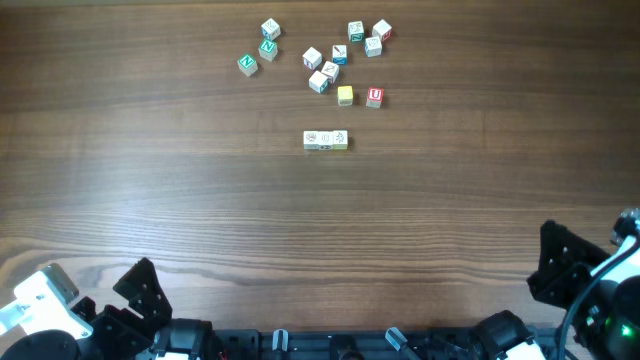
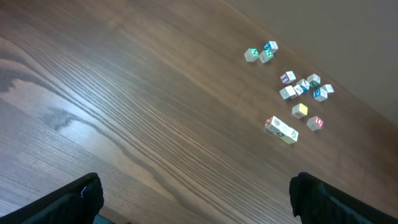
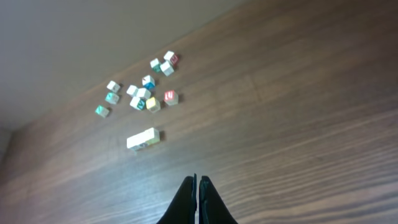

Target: Form a horizontal line

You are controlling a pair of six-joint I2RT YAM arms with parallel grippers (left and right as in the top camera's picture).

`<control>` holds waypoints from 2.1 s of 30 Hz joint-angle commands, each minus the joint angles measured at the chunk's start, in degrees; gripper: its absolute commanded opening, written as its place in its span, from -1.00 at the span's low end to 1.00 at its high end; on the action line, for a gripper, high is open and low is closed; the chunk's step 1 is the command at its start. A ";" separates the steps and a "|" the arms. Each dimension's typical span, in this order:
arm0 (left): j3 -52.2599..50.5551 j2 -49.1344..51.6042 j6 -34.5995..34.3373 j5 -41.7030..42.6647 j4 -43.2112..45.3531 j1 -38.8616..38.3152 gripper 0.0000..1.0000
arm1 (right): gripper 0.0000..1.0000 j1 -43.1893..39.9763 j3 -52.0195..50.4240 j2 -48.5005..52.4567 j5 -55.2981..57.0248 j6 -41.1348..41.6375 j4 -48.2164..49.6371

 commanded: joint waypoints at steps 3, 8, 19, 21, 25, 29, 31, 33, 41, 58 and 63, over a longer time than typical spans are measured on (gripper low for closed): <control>-2.58 -0.22 -1.07 -0.94 -0.15 -0.26 1.00 | -0.91 0.09 0.11 -4.17 0.96 2.82 -2.43; -5.16 -0.33 -1.07 -1.18 0.09 -0.26 1.00 | -0.91 0.09 0.11 -7.69 0.68 3.63 -3.19; -6.51 -0.35 -2.47 -1.16 -0.83 -0.28 1.00 | -0.91 0.09 0.11 -9.22 0.76 3.65 -4.66; -6.51 -0.35 -2.47 -1.16 -0.96 -0.28 1.00 | -0.91 0.09 0.11 -9.22 0.76 3.65 -4.74; -6.51 -0.35 -2.49 -1.16 -0.94 -0.28 1.00 | -0.92 0.09 0.11 -9.22 0.74 3.65 -5.03; -6.51 -0.35 -2.49 -1.16 -0.94 -0.28 1.00 | -0.91 0.09 0.09 -9.22 0.74 3.67 -4.72; -6.51 -0.35 -2.47 -1.16 -0.94 -0.28 1.00 | -0.91 0.09 0.09 -9.22 0.70 3.67 -4.94; -6.51 -0.35 -2.49 -1.16 -0.94 -0.28 1.00 | -0.91 0.09 0.11 -9.22 0.72 3.67 -5.29; -6.51 -0.35 -2.49 -1.14 -0.94 -0.28 1.00 | 0.18 0.09 0.11 -9.22 -0.31 3.82 -8.31; -6.51 -0.35 -2.49 -1.14 -0.94 -0.28 1.00 | 0.99 0.09 -1.27 -9.22 12.00 16.74 -5.49; -6.51 -0.35 -2.49 -1.14 -0.94 -0.28 1.00 | 1.00 -1.38 -10.01 -10.51 11.98 4.63 8.87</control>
